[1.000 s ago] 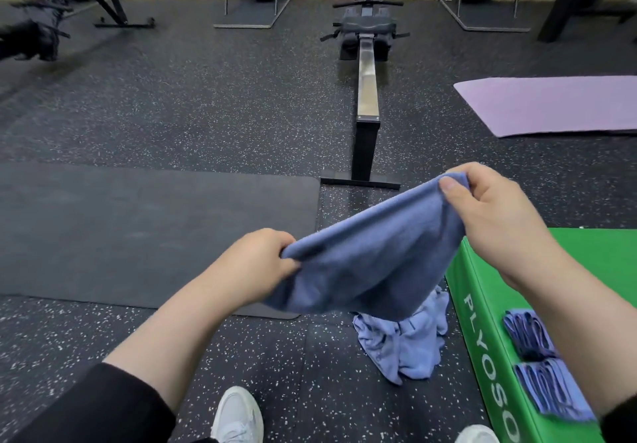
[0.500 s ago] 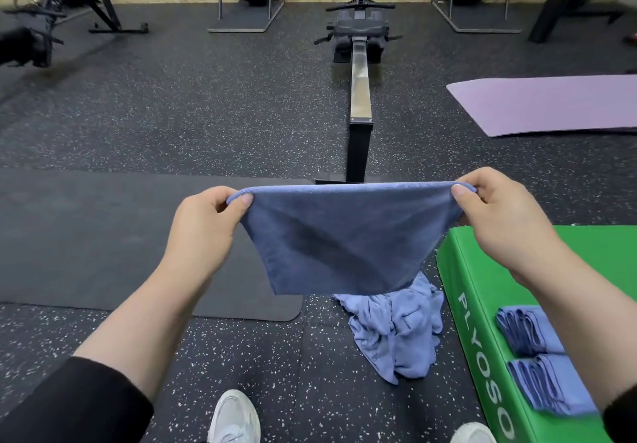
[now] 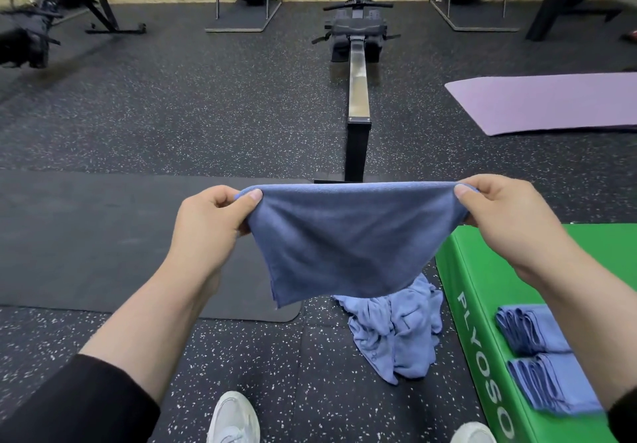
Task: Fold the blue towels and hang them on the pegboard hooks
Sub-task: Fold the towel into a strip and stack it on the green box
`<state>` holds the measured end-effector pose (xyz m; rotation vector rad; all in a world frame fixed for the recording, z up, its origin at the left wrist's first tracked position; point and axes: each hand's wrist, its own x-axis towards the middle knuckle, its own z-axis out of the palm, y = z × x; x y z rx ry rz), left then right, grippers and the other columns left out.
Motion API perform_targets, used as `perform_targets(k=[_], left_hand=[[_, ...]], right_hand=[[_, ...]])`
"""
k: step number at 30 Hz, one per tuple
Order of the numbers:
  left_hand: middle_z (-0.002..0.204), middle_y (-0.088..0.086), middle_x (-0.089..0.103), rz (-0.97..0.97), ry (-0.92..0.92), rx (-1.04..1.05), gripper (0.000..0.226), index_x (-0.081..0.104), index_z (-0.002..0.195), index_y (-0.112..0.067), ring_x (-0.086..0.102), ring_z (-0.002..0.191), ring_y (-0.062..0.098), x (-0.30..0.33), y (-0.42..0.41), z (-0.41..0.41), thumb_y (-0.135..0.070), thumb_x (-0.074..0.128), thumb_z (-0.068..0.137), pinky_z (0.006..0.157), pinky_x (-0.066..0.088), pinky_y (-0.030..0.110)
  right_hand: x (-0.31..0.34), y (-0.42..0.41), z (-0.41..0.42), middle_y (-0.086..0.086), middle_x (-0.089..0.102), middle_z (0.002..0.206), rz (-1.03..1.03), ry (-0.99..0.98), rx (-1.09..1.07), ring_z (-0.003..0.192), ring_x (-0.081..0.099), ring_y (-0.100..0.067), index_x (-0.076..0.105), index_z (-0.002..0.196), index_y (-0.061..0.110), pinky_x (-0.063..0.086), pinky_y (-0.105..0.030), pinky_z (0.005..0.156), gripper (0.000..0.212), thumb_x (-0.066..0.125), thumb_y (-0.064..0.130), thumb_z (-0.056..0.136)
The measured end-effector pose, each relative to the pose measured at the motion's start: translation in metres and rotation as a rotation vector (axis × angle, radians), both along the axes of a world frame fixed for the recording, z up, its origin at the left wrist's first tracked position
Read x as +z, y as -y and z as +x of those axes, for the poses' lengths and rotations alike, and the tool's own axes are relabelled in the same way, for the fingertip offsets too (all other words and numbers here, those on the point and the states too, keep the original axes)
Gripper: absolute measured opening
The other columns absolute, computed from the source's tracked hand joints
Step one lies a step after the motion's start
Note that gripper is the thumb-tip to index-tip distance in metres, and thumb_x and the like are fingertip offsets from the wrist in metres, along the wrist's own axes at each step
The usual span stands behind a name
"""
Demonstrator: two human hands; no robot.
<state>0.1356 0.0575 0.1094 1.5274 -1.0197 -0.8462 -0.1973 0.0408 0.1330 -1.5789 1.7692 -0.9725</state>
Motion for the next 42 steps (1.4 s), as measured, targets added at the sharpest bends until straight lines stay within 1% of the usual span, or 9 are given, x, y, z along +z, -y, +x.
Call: perform_targets(k=[6, 14, 17, 20, 24, 28, 33, 38, 42], left_hand=[[0.068, 0.006, 0.057, 0.082, -0.221, 0.019, 0.032, 0.063, 0.069, -0.011, 0.050, 0.067, 0.020, -0.009, -0.002, -0.032, -0.023, 0.064, 0.098, 0.061, 0.049, 0.033], [0.069, -0.001, 0.072, 0.022, 0.043, -0.062, 0.018, 0.071, 0.072, -0.015, 0.060, 0.065, 0.012, -0.006, -0.012, -0.084, -0.025, 0.075, 0.086, 0.075, 0.061, 0.051], [0.066, -0.005, 0.069, -0.004, 0.095, -0.096, 0.020, 0.068, 0.069, -0.016, 0.056, 0.060, 0.006, -0.003, -0.018, -0.100, -0.022, 0.077, 0.085, 0.067, 0.057, 0.035], [0.070, -0.013, 0.071, -0.016, 0.164, -0.121, 0.018, 0.070, 0.070, -0.022, 0.060, 0.063, -0.001, -0.001, -0.021, -0.107, -0.024, 0.078, 0.086, 0.062, 0.046, 0.015], [0.079, -0.019, 0.070, -0.045, 0.202, -0.128, 0.018, 0.072, 0.073, -0.031, 0.064, 0.075, -0.005, 0.000, -0.022, -0.108, -0.023, 0.075, 0.089, 0.065, 0.041, 0.008], [0.097, -0.021, 0.070, -0.104, 0.289, -0.302, 0.023, 0.079, 0.098, -0.030, 0.062, 0.093, -0.006, 0.002, -0.026, -0.107, -0.013, 0.064, 0.094, 0.081, 0.043, 0.008], [0.085, -0.007, 0.072, -0.102, 0.256, -0.308, 0.018, 0.069, 0.088, -0.028, 0.066, 0.082, 0.014, 0.004, -0.025, -0.090, -0.015, 0.057, 0.088, 0.077, 0.053, 0.031], [0.123, -0.012, 0.050, -0.158, 0.663, -0.415, 0.030, 0.061, 0.120, -0.033, 0.050, 0.116, 0.007, 0.008, -0.005, -0.045, -0.029, 0.068, 0.091, 0.100, 0.040, 0.026], [0.141, -0.012, 0.041, -0.088, 0.745, -0.580, 0.021, 0.066, 0.110, -0.039, 0.036, 0.131, 0.006, 0.010, -0.007, -0.035, -0.039, 0.070, 0.089, 0.107, 0.025, 0.023]], right_hand=[[-0.007, -0.002, 0.022, -0.004, 0.063, 0.063, 0.121, 0.214, 0.037, 0.060, 0.058, -0.017, 0.069, 0.079, 0.006, 0.060, -0.059, 0.079, 0.023, 0.056, 0.015, 0.095], [-0.019, -0.015, 0.067, -0.012, 0.069, 0.072, 0.234, 0.427, 0.114, 0.065, 0.064, -0.020, 0.074, 0.085, 0.005, 0.056, -0.029, 0.059, 0.022, 0.058, 0.011, 0.099], [-0.022, -0.016, 0.081, -0.022, 0.068, 0.079, 0.260, 0.506, 0.144, 0.072, 0.065, -0.023, 0.070, 0.087, -0.004, 0.059, -0.031, 0.063, 0.023, 0.057, 0.010, 0.100], [-0.022, -0.016, 0.090, -0.008, 0.065, 0.067, 0.266, 0.560, 0.193, 0.061, 0.061, -0.012, 0.071, 0.085, -0.005, 0.058, -0.026, 0.062, 0.027, 0.052, 0.006, 0.100], [-0.020, -0.015, 0.097, -0.006, 0.061, 0.074, 0.319, 0.668, 0.259, 0.071, 0.055, -0.013, 0.072, 0.093, -0.006, 0.055, -0.025, 0.068, 0.028, 0.047, 0.006, 0.098], [-0.019, -0.013, 0.097, -0.011, 0.074, 0.088, 0.325, 0.762, 0.250, 0.082, 0.067, -0.016, 0.074, 0.096, 0.004, 0.057, -0.032, 0.083, 0.026, 0.052, 0.016, 0.103], [-0.020, -0.008, 0.087, -0.013, 0.073, 0.075, 0.217, 0.500, 0.184, 0.067, 0.062, -0.017, 0.076, 0.088, 0.011, 0.054, -0.037, 0.069, 0.021, 0.058, 0.003, 0.093], [-0.005, -0.009, 0.076, -0.012, 0.073, 0.082, 0.085, 0.158, 0.322, 0.065, 0.054, -0.012, 0.073, 0.086, 0.019, 0.042, -0.033, 0.063, 0.025, 0.055, 0.003, 0.093], [0.007, -0.015, 0.068, -0.004, 0.073, 0.082, 0.034, 0.038, 0.369, 0.070, 0.055, -0.010, 0.073, 0.086, 0.023, 0.047, -0.035, 0.070, 0.026, 0.055, 0.005, 0.092]])
